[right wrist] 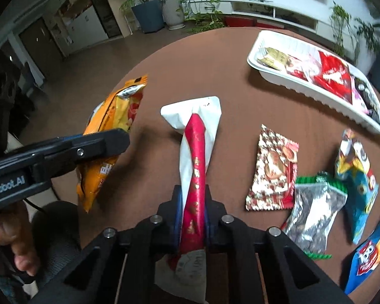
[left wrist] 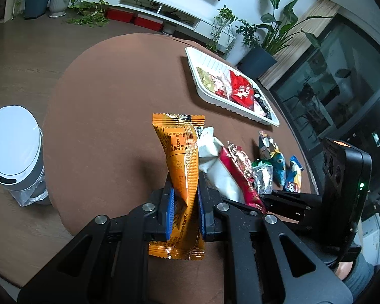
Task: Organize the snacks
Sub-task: 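Carry both snacks into the white tray and open both tools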
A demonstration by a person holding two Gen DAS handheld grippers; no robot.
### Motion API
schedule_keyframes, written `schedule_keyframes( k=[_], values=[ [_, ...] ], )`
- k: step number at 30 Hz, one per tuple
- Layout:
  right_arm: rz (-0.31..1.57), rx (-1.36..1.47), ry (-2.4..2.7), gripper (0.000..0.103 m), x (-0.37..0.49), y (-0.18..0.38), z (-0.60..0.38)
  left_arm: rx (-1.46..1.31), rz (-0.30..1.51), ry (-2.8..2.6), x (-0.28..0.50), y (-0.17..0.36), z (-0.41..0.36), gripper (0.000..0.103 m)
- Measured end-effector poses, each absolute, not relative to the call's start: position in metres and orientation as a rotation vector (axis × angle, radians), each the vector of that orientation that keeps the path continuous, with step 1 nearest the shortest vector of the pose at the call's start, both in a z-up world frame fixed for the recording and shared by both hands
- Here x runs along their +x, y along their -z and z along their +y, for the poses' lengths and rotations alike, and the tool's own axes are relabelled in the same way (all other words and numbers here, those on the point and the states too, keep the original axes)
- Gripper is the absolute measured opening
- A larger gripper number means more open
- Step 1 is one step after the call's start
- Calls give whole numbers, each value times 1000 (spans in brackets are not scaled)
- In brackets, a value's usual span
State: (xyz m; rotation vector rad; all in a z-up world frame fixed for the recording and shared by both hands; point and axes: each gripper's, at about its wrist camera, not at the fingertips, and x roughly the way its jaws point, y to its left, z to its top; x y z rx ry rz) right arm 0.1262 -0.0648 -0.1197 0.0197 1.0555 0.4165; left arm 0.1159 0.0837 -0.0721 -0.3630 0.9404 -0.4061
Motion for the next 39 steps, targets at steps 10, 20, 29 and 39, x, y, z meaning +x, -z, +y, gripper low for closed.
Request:
schedule_keyframes(
  k=[10, 20, 29, 39],
  values=[
    [1000, 204, -441, 15, 119, 90, -117, -375, 926, 464, 121, 59, 69, 13],
    [901, 416, -305, 15, 134, 59, -235, -367, 917, 517, 148, 41, 42, 13],
    [818, 455, -159, 15, 158, 32, -327, -315, 887, 544, 201, 11, 13, 13],
    [765, 447, -165, 15, 207, 5, -344, -276, 905, 572, 284, -12, -28, 13]
  ],
)
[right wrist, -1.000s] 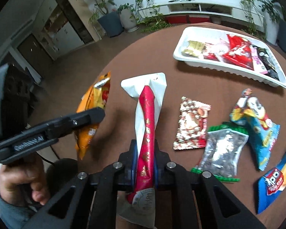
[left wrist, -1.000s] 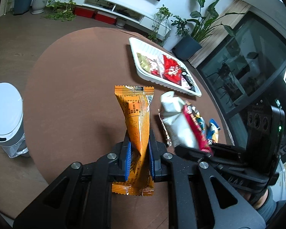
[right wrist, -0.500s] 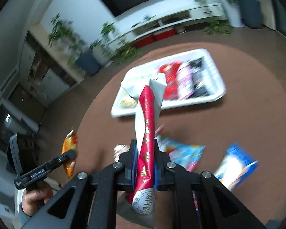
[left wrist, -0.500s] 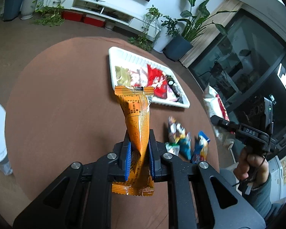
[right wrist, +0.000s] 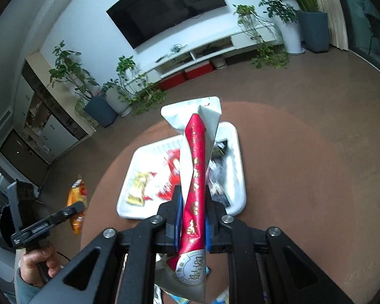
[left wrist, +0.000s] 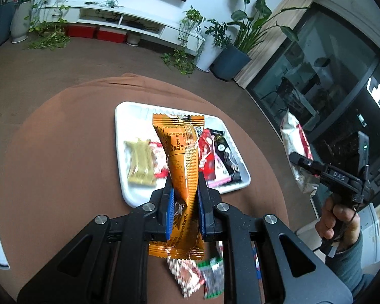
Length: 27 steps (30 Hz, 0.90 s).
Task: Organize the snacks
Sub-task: 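Carry both snacks into the white tray and open both tools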
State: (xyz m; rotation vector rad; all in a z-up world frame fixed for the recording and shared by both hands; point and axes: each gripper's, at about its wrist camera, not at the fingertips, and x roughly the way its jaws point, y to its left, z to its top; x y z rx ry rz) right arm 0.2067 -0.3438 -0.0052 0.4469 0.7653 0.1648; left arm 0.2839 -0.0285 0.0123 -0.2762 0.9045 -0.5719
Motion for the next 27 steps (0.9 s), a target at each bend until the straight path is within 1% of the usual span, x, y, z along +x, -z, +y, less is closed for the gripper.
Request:
schedule_keyframes(
  k=[5, 8, 12, 18, 27],
  values=[
    [769, 432, -202, 15, 241, 5, -329, -257, 941, 578, 319, 1, -53, 13],
    [813, 433, -209, 15, 262, 17, -323, -252, 964, 571, 340, 14, -67, 13],
    [870, 440, -192, 15, 288, 40, -319, -230, 985, 564, 348, 31, -72, 13],
    [919, 431, -172, 15, 305, 69, -315, -207, 1000, 550, 368, 50, -90, 13],
    [957, 381, -142, 15, 318, 84, -306, -190, 1012, 527, 382, 69, -105, 13]
  ],
)
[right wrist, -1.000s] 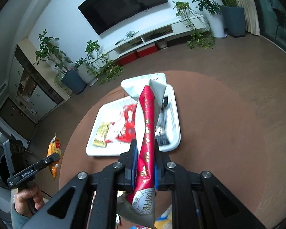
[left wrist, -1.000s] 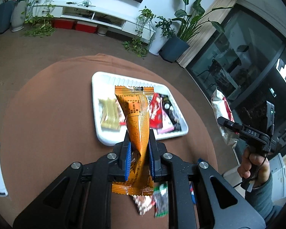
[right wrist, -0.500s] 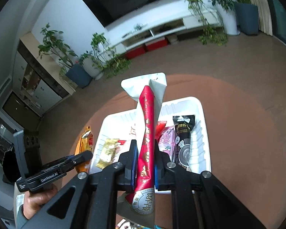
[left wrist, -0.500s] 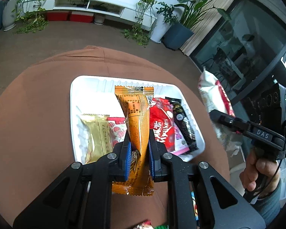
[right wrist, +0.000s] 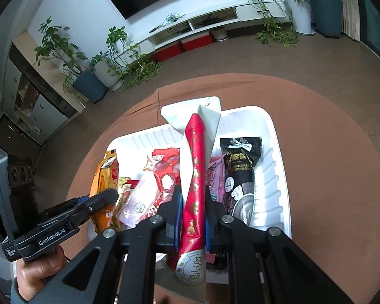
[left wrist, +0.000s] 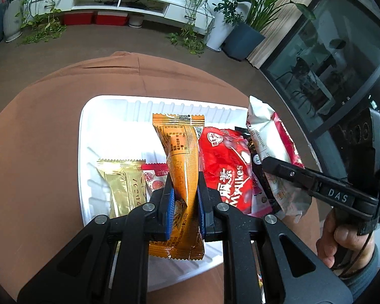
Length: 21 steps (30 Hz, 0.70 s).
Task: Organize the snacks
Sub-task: 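Carry both snacks into the white tray and open both tools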
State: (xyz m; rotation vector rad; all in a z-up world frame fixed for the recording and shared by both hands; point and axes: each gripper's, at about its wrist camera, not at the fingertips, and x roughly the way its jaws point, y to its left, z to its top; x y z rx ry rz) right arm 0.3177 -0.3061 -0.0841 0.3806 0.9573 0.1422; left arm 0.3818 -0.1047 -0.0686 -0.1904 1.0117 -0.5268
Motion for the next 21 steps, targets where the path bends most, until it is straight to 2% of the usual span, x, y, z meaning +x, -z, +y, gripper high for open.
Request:
schedule_keyframes(
  k=[14, 21],
  values=[
    [1004, 345, -100, 16, 325, 101, -300, -155, 1030, 505, 387, 95, -122, 15],
    [1008, 329, -105, 23, 326, 99, -296, -149, 1034, 494, 387, 94, -122, 17]
  ],
)
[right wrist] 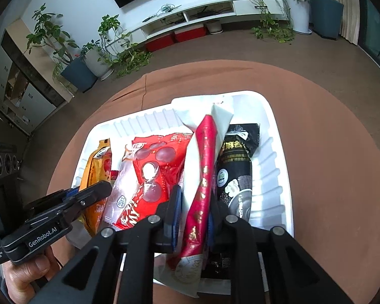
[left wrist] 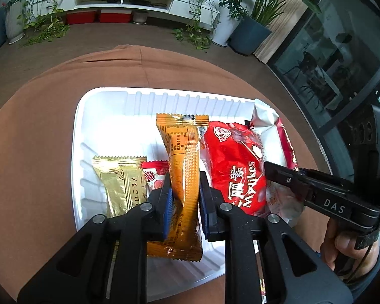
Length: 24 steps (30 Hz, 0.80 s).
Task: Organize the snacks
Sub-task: 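Carry both snacks into the white tray and open both tools, then withdraw both tools from the tray toward the remaining snacks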
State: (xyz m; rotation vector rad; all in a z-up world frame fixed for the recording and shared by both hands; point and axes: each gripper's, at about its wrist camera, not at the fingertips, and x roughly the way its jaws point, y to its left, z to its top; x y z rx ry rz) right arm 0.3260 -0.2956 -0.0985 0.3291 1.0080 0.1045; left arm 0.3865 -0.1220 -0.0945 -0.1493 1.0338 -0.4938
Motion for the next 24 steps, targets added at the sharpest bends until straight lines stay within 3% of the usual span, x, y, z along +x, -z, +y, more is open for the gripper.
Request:
schedule_keyframes(
  k=[4, 6, 11, 13, 21, 24],
  values=[
    [1009, 314, -105, 24, 325, 98, -293, -150, 1030, 486, 386, 94, -121, 29],
    [1005, 311, -103, 26, 325, 96, -292, -159, 1021, 479, 386, 92, -119, 52],
    [995, 309, -99, 35, 325, 94, -295, -165, 1004, 480, 382, 84, -116, 56],
    [992, 320, -104, 43, 324, 92, -296, -166, 994, 485, 378, 78, -115, 58],
    [922, 392, -116, 78, 302, 64, -311, -188, 925, 507, 341, 44, -103, 96],
    [884, 400, -119, 85, 286, 51, -316, -189, 887, 507, 320, 30, -93, 100]
  ],
)
